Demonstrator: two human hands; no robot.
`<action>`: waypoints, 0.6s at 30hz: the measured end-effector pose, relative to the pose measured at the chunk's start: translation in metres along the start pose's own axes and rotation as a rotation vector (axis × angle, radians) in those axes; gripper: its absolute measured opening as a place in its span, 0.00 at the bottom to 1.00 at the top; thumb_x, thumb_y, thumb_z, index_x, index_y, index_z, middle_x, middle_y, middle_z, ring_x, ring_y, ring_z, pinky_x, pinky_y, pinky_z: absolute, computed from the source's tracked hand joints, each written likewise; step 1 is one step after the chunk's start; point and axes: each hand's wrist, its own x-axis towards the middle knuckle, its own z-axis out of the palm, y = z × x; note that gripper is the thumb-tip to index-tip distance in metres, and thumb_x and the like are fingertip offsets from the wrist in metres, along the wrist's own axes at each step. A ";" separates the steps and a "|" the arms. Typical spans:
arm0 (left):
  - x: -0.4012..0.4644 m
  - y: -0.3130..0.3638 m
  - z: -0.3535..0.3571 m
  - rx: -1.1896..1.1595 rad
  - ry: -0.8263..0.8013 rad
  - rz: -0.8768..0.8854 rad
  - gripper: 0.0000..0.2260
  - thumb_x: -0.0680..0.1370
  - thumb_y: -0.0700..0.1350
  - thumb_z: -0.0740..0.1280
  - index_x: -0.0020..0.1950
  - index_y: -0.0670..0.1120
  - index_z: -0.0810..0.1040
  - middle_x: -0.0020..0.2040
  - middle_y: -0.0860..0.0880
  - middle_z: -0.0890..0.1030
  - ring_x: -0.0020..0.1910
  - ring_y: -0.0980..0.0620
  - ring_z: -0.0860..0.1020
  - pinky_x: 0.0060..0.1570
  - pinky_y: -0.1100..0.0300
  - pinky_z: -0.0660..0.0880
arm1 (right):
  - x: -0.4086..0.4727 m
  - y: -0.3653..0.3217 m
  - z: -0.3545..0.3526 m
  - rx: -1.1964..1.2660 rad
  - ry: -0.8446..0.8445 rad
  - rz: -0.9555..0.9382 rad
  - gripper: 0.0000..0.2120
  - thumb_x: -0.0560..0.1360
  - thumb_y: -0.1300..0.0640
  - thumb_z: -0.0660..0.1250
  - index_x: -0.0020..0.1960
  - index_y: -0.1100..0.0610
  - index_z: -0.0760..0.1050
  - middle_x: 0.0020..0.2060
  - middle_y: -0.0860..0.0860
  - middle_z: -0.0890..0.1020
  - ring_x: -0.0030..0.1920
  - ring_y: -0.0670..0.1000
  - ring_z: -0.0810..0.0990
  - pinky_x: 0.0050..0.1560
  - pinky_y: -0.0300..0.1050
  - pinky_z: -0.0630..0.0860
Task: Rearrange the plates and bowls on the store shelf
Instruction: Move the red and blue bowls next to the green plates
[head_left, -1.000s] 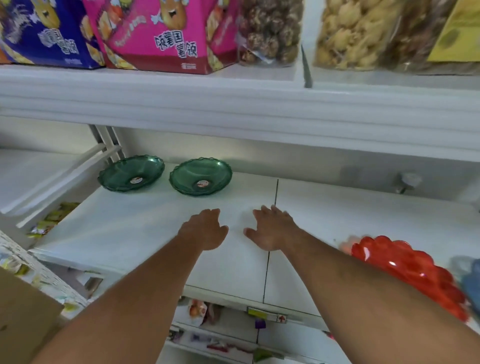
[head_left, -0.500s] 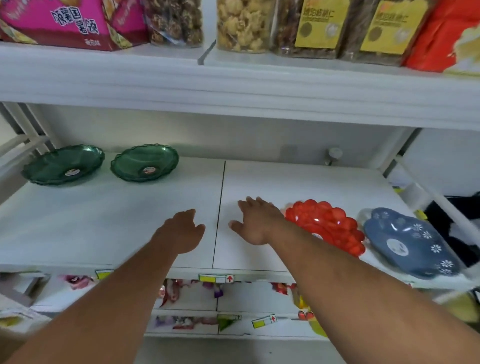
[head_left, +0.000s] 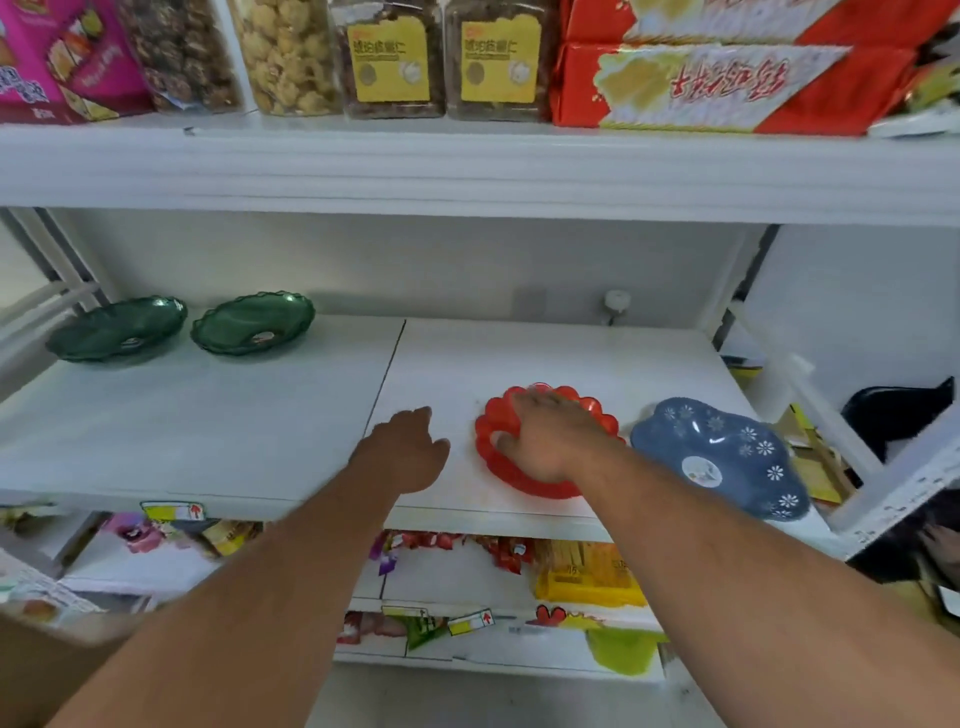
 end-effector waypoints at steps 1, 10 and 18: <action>-0.004 0.016 0.005 0.008 0.013 -0.002 0.30 0.82 0.58 0.55 0.81 0.49 0.53 0.81 0.47 0.57 0.77 0.44 0.61 0.74 0.48 0.62 | -0.006 0.014 -0.001 -0.001 0.008 0.001 0.36 0.78 0.35 0.54 0.79 0.53 0.55 0.80 0.54 0.58 0.78 0.59 0.57 0.76 0.58 0.57; -0.043 0.121 0.037 -0.046 0.038 0.008 0.20 0.72 0.57 0.57 0.60 0.54 0.74 0.55 0.49 0.80 0.50 0.45 0.80 0.53 0.48 0.79 | -0.059 0.116 0.001 0.033 -0.029 0.043 0.37 0.78 0.34 0.54 0.80 0.52 0.51 0.80 0.53 0.56 0.79 0.58 0.53 0.77 0.58 0.55; -0.053 0.141 0.056 -0.115 0.033 0.053 0.23 0.72 0.58 0.59 0.65 0.54 0.73 0.58 0.49 0.81 0.54 0.45 0.80 0.56 0.48 0.78 | -0.094 0.145 0.008 0.032 -0.002 0.081 0.33 0.79 0.37 0.54 0.77 0.56 0.59 0.78 0.57 0.62 0.77 0.59 0.61 0.74 0.57 0.63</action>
